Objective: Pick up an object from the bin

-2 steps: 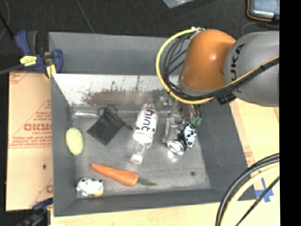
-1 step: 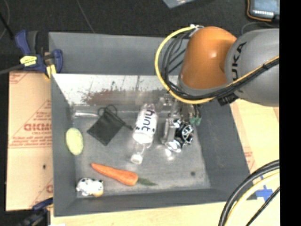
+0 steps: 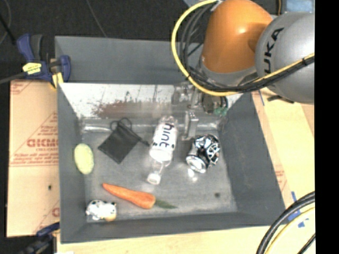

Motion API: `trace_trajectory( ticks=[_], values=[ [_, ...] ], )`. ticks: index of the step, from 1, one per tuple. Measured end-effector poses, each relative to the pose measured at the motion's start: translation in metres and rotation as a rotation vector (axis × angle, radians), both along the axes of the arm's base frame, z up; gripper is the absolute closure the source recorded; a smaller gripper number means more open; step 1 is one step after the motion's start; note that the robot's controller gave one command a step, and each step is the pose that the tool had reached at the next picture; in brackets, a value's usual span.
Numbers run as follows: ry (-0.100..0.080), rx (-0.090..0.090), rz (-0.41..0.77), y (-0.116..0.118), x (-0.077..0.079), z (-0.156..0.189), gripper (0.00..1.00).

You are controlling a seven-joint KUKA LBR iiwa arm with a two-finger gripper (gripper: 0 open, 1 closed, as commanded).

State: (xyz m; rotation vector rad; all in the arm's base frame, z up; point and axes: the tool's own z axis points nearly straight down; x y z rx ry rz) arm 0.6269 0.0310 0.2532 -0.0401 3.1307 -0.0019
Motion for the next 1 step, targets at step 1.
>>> trace_trajectory(
  ticks=[1],
  values=[
    [-0.002, 0.001, 0.083, 0.0049, 0.013, 0.0279, 0.0]
  ],
)
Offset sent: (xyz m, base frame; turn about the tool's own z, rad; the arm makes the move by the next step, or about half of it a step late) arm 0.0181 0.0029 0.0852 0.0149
